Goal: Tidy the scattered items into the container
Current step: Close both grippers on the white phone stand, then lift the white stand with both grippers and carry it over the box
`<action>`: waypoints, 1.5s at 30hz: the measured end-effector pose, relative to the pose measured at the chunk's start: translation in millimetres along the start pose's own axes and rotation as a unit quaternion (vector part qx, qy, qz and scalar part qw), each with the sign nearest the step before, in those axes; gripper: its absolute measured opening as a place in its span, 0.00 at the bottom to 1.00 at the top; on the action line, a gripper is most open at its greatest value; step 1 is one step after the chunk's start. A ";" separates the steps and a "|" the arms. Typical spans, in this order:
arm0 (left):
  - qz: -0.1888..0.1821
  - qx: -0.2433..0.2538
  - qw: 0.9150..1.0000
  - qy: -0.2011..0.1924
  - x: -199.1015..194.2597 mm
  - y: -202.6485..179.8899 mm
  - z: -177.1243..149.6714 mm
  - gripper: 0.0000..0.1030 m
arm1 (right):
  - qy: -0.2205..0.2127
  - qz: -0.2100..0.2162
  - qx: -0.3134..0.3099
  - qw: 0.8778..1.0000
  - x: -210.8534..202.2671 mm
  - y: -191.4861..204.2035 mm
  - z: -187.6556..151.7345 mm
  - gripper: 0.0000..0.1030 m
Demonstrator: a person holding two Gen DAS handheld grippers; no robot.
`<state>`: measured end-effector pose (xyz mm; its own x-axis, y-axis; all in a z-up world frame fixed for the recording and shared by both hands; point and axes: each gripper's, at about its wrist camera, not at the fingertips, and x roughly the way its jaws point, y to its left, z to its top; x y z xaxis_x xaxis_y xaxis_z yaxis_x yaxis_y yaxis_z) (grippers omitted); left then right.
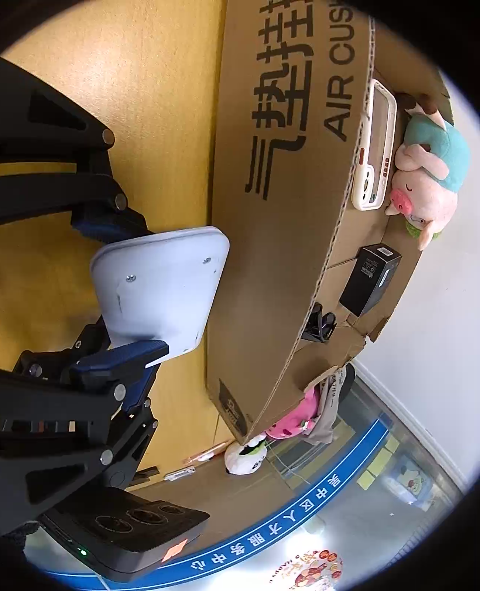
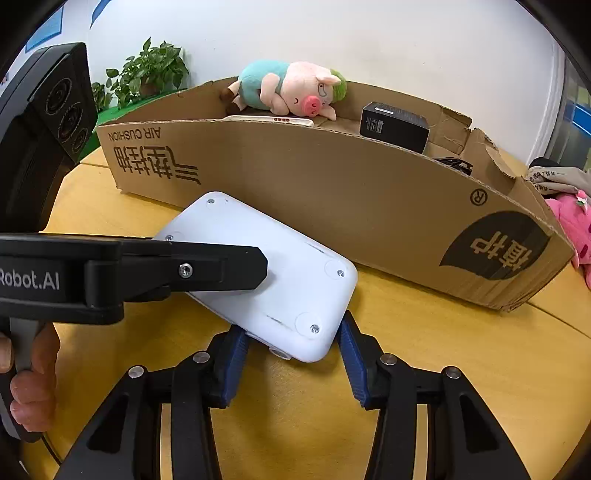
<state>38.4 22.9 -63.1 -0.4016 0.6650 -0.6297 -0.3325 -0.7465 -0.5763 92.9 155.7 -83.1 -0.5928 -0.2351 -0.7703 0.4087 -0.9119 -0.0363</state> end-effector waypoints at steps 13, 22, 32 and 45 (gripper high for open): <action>-0.015 0.040 0.998 -0.052 -62.5 -43.4 26.8 0.45 | -0.091 -0.028 -0.023 0.995 -63.5 15.2 23.5 0.47; -0.004 0.094 0.993 -0.073 -82.9 -76.2 84.9 0.45 | -0.129 -0.051 -0.033 0.990 -90.3 6.5 80.3 0.47; 0.005 0.090 0.995 -0.033 -68.0 -53.6 141.4 0.45 | -0.126 -0.030 -0.007 0.992 -64.2 -12.3 137.1 0.47; 0.048 -0.025 0.996 0.064 -38.5 56.3 143.1 0.45 | -0.013 0.066 0.040 0.997 46.4 11.7 150.1 0.47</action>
<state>-87.0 -47.9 3.3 -0.3163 0.5898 -0.7431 -0.2527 -0.8073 -0.5332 -34.0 83.6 -23.7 -0.5553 -0.3622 -0.7487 0.4287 -0.8960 0.1155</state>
